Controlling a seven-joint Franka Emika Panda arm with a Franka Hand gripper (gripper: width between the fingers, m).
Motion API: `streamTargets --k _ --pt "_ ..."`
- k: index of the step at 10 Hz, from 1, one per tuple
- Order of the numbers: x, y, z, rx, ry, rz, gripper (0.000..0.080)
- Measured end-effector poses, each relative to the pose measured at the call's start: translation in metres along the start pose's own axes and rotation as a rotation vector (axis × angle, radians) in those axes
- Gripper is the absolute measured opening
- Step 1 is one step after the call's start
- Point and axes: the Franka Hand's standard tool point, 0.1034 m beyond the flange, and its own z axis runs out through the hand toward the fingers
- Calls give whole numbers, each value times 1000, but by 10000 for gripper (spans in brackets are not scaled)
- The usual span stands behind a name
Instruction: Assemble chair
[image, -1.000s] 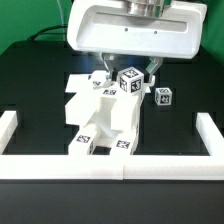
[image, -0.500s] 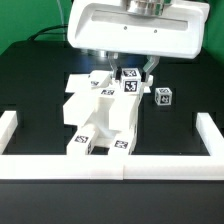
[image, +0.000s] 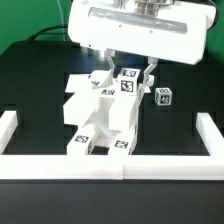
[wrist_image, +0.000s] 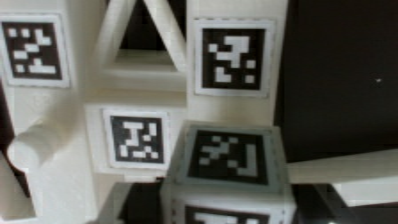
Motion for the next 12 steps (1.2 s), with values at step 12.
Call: streamTargets --k 12 --pt "-2 -4 1 8 -8 761 294"
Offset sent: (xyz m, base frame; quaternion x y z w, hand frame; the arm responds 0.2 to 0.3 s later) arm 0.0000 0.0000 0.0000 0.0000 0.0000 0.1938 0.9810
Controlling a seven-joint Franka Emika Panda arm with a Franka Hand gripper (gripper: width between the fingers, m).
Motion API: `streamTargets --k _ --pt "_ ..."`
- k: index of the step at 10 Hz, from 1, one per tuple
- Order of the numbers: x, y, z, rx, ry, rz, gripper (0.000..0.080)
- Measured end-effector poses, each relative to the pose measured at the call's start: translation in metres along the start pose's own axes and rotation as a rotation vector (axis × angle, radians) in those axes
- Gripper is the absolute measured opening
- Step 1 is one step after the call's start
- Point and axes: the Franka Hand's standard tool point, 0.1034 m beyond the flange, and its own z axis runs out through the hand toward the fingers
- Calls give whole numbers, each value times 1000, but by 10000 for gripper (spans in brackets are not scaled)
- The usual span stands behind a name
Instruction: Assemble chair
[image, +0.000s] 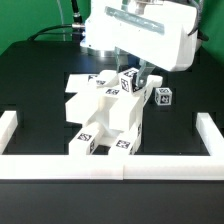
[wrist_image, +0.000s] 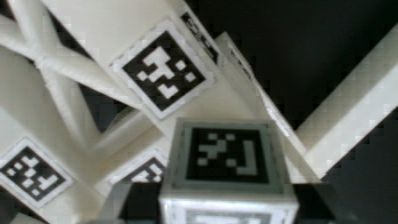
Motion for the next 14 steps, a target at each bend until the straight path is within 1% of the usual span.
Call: streamTargets --k 5,6,7,8,9,10,11,12,14 --pt "-4 -2 0 5 -12 281 294" --pt "-4 -2 0 6 -12 284 294" --pt "-4 -2 0 5 -12 279 362" --pt "-4 -2 0 4 -10 239 362" --pt "-5 -3 0 5 -10 195 532" --pt "-6 -4 -1 6 -10 168 621" --pt "-7 -5 -1 8 -9 76 621" --pt "-7 -6 -2 10 -8 -7 645" --pt "-6 -7 -2 17 -2 -204 648"
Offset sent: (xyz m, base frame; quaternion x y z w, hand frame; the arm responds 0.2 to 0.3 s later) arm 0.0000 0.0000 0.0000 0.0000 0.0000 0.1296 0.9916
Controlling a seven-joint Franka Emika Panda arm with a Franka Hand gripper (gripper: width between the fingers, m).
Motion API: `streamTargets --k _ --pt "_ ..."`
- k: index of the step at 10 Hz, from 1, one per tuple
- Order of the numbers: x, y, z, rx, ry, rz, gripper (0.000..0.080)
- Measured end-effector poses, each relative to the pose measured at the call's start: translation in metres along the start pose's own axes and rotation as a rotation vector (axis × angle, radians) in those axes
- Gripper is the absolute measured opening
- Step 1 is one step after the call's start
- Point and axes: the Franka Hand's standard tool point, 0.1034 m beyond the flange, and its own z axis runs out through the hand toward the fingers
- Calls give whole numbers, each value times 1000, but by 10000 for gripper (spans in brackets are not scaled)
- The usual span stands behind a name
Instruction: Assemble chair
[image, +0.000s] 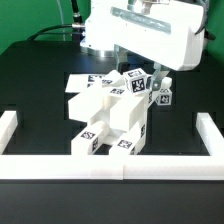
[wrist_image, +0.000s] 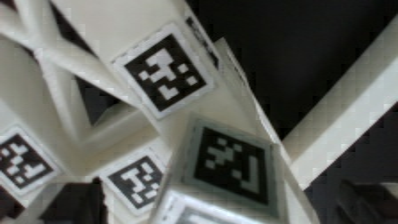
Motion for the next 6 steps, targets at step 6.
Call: streamTargets --k 6 --pt "-4 -7 -1 12 19 -370 649"
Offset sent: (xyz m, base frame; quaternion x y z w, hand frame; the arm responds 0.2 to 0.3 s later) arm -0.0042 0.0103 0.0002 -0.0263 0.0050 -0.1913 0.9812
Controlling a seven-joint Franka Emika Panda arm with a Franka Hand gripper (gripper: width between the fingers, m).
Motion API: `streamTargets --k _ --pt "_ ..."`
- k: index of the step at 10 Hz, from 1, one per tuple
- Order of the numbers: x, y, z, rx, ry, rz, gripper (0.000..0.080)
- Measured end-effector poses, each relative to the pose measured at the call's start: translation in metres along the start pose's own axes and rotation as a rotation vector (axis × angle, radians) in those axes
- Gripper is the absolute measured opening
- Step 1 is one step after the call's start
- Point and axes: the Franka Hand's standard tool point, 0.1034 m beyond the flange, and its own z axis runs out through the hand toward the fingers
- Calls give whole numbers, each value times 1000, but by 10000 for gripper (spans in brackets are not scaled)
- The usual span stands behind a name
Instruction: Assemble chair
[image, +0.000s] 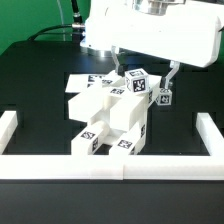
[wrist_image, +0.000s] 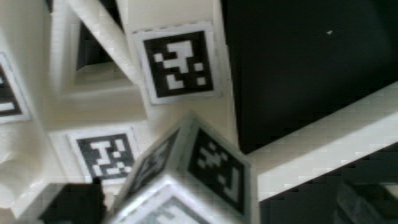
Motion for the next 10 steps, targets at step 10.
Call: streamTargets --k 10 --pt "0 15 -10 -39 -129 -424 649"
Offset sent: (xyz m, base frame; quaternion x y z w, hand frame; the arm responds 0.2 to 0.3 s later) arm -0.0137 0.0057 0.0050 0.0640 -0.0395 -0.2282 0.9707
